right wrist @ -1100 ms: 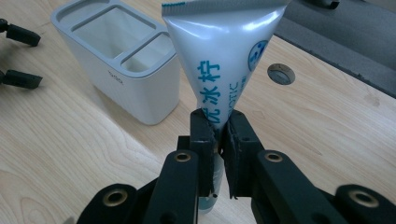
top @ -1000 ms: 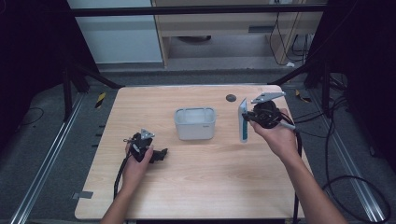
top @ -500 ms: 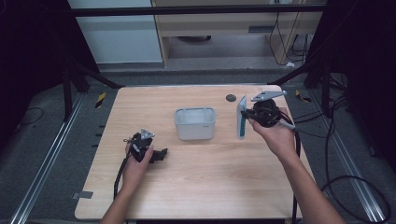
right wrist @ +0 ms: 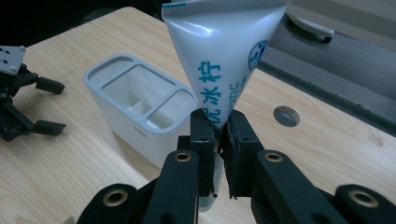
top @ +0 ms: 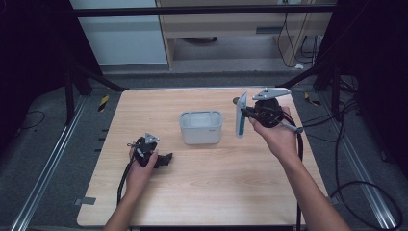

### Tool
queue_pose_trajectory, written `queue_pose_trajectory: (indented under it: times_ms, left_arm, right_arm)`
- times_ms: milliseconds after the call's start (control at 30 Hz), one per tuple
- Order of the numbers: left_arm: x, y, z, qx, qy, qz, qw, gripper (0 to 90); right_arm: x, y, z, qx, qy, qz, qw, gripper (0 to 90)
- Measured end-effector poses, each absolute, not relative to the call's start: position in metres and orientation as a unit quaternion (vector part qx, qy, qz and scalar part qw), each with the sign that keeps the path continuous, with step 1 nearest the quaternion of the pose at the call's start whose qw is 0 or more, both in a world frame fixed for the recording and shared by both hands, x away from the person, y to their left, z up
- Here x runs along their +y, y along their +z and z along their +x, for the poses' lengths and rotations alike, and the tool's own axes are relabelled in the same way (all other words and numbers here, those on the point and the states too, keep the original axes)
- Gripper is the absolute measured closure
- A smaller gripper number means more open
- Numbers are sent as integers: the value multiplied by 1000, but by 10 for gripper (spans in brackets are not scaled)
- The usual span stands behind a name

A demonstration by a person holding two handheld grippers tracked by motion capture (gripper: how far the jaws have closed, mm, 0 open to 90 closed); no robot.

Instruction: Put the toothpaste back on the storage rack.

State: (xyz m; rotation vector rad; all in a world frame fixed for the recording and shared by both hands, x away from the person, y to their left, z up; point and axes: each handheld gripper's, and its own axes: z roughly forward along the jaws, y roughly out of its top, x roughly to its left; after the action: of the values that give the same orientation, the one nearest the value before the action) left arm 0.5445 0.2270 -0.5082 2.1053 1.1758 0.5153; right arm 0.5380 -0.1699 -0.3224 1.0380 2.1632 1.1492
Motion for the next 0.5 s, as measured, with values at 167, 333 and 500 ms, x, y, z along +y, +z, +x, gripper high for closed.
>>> queue_pose_trajectory:
  times_ms: [167, 333, 500]
  left_arm:
    - [227, -508, 544, 450, 197, 805, 332, 0]
    - [227, -508, 544, 450, 197, 806, 331, 0]
    - [227, -508, 545, 450, 197, 806, 331, 0]
  right_arm:
    - [-164, -316, 538, 787, 427, 374, 241, 830]
    - [-159, -309, 538, 784, 436, 371, 243, 830]
    - [-154, -301, 537, 781, 443, 367, 244, 830]
